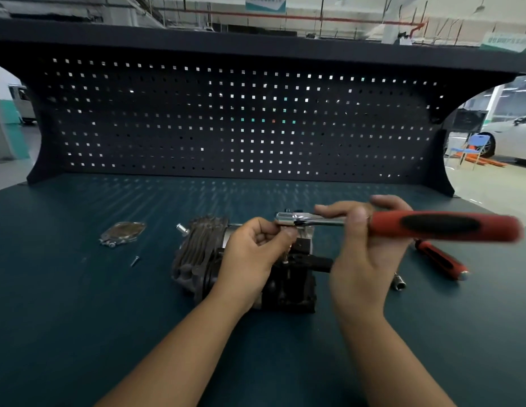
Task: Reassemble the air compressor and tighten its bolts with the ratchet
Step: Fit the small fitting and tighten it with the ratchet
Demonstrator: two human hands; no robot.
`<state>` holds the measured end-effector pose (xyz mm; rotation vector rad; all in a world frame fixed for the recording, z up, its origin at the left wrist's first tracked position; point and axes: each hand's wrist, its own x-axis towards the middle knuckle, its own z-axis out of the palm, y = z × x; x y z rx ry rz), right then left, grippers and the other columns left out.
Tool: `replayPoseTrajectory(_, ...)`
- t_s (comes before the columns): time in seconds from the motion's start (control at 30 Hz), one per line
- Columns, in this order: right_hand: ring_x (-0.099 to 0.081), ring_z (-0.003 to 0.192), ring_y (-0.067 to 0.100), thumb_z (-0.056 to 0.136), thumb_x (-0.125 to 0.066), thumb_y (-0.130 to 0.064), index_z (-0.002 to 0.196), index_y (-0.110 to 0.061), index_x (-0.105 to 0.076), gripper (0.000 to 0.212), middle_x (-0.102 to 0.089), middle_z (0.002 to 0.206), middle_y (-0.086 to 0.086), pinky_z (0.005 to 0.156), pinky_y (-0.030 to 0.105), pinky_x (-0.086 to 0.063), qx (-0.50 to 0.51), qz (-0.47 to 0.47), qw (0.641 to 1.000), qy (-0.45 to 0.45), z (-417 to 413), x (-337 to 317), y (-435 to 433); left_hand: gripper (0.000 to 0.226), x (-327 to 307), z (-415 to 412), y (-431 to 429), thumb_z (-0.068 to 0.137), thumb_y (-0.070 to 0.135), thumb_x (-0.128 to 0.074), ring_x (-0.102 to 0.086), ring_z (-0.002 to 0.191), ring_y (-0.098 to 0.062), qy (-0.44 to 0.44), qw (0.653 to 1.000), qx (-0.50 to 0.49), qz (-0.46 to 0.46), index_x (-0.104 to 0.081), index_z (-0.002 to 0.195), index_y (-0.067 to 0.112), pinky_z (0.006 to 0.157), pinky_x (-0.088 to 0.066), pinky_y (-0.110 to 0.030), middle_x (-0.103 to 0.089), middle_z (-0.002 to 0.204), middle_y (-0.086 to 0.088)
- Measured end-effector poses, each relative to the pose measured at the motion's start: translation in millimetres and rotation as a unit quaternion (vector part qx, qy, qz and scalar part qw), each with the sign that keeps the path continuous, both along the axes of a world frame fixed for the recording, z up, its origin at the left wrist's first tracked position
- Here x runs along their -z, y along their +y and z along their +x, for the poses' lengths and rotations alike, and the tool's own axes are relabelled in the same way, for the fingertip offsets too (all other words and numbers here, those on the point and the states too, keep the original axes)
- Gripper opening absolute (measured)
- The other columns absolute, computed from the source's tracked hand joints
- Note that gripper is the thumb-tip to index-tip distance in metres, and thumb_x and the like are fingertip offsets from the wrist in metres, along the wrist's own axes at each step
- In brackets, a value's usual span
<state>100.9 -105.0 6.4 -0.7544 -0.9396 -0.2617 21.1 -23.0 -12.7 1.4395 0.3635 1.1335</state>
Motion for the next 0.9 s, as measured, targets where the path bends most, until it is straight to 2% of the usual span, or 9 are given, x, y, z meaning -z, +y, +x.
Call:
replayPoseTrajectory(0.1, -0.071, 0.078, 0.023, 0.101, -0.041, -0.015, 0.099, -0.015, -0.043, 0.003, -0.072, 0.072, 0.001, 0.080, 0.031, -0.051, -0.177, -0.062, 0.949, 0.255, 18.1, -3.9, 4.3, 0.013, 0.4, -0.1, 0.9, 0.080, 0.019, -0.070, -0.062, 0.069, -0.011, 0.004, 1.000, 0.002, -0.001, -0.060, 0.077, 0.012, 0.068, -0.051, -0.023, -0.070, 0.074, -0.003)
replayPoseTrajectory(0.17, -0.072, 0.073, 0.022, 0.102, -0.040, -0.011, 0.097, -0.009, -0.045, 0.007, -0.071, 0.069, 0.002, 0.080, 0.036, -0.050, -0.238, -0.059, 0.910, 0.335, 22.0, -7.3, 3.3, 0.016, 0.7, 0.0, 1.2, 0.077, 0.024, -0.071, -0.063, 0.069, -0.006, 0.008, 1.000, 0.008, 0.004, -0.061, 0.079, 0.012, 0.068, -0.052, -0.019, -0.071, 0.074, 0.001)
replayPoseTrajectory(0.33, -0.070, 0.086, 0.021, 0.095, -0.048, -0.020, 0.092, -0.024, -0.043, 0.007, -0.073, 0.080, 0.003, 0.082, 0.024, -0.050, -0.044, -0.022, 0.994, 0.100, -0.9, -2.6, -3.2, 0.006, 5.8, -1.6, 2.8, 0.083, 0.014, -0.067, -0.061, 0.074, -0.008, 0.006, 1.000, 0.001, 0.015, -0.062, 0.084, 0.015, 0.069, -0.051, -0.017, -0.067, 0.079, -0.001)
replayPoseTrajectory(0.43, -0.068, 0.083, 0.026, 0.091, -0.051, -0.018, 0.096, -0.046, -0.048, 0.029, -0.070, 0.079, 0.000, 0.085, 0.033, -0.048, 0.030, 0.014, 0.999, -0.016, -7.1, -0.8, -4.3, 0.008, 5.8, -1.2, 2.5, 0.081, 0.012, -0.068, -0.060, 0.073, -0.011, -0.007, 1.000, 0.000, 0.012, -0.061, 0.083, 0.015, 0.068, -0.051, -0.020, -0.066, 0.076, 0.001)
replayPoseTrajectory(0.53, -0.067, 0.082, 0.030, 0.090, -0.052, -0.015, 0.100, -0.056, -0.047, 0.042, -0.067, 0.082, 0.005, 0.084, 0.042, -0.049, 0.051, 0.016, 0.995, -0.080, -8.9, -0.6, -4.9, 0.009, 4.9, -0.3, 3.0, 0.081, 0.008, -0.068, -0.059, 0.071, -0.011, -0.011, 1.000, 0.005, 0.009, -0.061, 0.081, 0.013, 0.066, -0.050, -0.020, -0.065, 0.073, 0.001)
replayPoseTrajectory(0.67, -0.067, 0.079, 0.020, 0.089, -0.053, -0.015, 0.094, -0.043, -0.051, 0.028, -0.070, 0.079, 0.004, 0.079, 0.026, -0.049, -0.014, -0.001, 1.000, -0.028, -5.3, -2.2, -6.1, 0.011, 5.4, -0.7, 5.1, 0.080, 0.017, -0.071, -0.057, 0.068, -0.012, 0.000, 1.000, 0.004, 0.002, -0.061, 0.079, 0.014, 0.063, -0.049, -0.019, -0.064, 0.072, -0.001)
replayPoseTrajectory(0.77, -0.060, 0.062, 0.009, 0.084, -0.057, -0.024, 0.074, -0.032, -0.057, 0.013, -0.070, 0.073, 0.005, 0.059, 0.018, -0.044, -0.068, -0.064, 0.992, 0.089, 7.9, -8.2, -10.7, 0.028, 6.0, -1.4, 4.5, 0.065, 0.041, -0.072, -0.058, 0.069, -0.009, 0.001, 1.000, -0.001, 0.014, -0.061, 0.077, 0.019, 0.064, -0.050, -0.016, -0.066, 0.074, 0.000)
replayPoseTrajectory(0.83, -0.054, 0.047, 0.010, 0.087, -0.052, -0.021, 0.065, -0.025, -0.057, 0.023, -0.070, 0.069, 0.007, 0.043, 0.018, -0.038, -0.139, -0.099, 0.972, 0.162, 16.0, -12.4, -12.2, 0.032, 6.4, -1.0, 3.8, 0.060, 0.049, -0.071, -0.060, 0.071, -0.008, 0.002, 0.999, -0.012, 0.032, -0.061, 0.076, 0.022, 0.065, -0.050, -0.016, -0.067, 0.076, 0.000)
replayPoseTrajectory(0.9, -0.051, 0.040, 0.013, 0.095, -0.044, -0.012, 0.067, -0.014, -0.054, 0.030, -0.070, 0.067, 0.011, 0.039, 0.016, -0.037, -0.200, -0.093, 0.953, 0.210, 17.4, -14.1, -11.5, 0.032, 7.4, -1.0, 2.3, 0.064, 0.052, -0.068, -0.061, 0.072, -0.007, 0.008, 0.998, -0.024, 0.051, -0.061, 0.076, 0.024, 0.066, -0.049, -0.016, -0.068, 0.078, 0.001)
